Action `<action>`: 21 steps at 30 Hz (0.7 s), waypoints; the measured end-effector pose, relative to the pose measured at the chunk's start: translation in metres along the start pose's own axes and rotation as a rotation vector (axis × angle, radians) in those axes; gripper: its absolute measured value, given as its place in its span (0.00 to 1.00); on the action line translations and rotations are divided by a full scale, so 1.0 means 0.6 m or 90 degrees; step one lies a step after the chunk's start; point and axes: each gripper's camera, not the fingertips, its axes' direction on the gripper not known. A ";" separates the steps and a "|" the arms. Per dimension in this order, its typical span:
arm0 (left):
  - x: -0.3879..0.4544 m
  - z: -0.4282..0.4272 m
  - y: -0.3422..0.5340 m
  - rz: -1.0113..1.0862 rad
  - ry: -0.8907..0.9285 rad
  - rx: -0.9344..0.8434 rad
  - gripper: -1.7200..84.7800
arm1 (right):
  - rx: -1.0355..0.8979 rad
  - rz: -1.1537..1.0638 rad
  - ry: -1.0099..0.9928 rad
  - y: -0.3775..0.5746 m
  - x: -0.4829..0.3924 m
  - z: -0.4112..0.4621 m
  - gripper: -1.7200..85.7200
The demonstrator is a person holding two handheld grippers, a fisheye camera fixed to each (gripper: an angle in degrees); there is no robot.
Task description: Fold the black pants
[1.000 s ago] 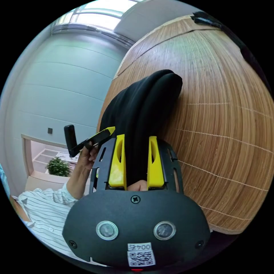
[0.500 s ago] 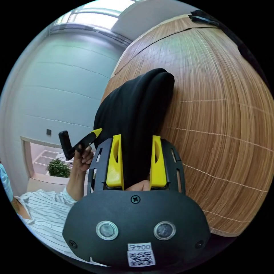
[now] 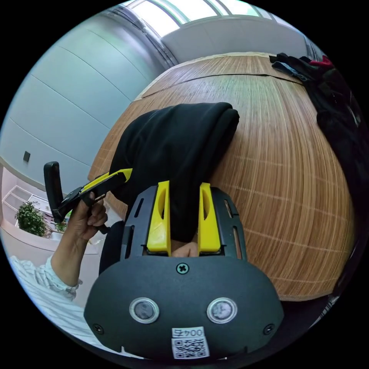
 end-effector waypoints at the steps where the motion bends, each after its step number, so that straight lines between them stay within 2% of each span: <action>1: -0.020 0.007 -0.032 -0.008 0.003 -0.001 0.13 | 0.004 0.003 0.003 -0.042 -0.012 0.017 0.15; 6: -0.130 0.012 -0.150 -0.105 0.047 -0.001 0.15 | -0.017 0.004 0.004 -0.201 -0.052 0.064 0.16; 7: -0.148 -0.013 -0.161 -0.125 0.058 0.028 0.16 | -0.002 0.000 0.033 -0.216 -0.069 0.052 0.16; 11: -0.189 -0.085 -0.139 -0.166 0.045 0.113 0.17 | 0.041 -0.069 0.101 -0.207 -0.151 0.027 0.18; 16: -0.235 -0.095 -0.104 -0.231 0.098 0.098 0.17 | 0.055 -0.157 0.170 -0.217 -0.281 0.071 0.22; 19: -0.252 -0.113 -0.105 -0.239 0.066 0.102 0.17 | 0.086 -0.125 0.219 -0.249 -0.318 0.112 0.23; 21: -0.265 -0.118 -0.120 -0.241 0.059 0.103 0.17 | 0.058 -0.068 0.202 -0.264 -0.313 0.156 0.23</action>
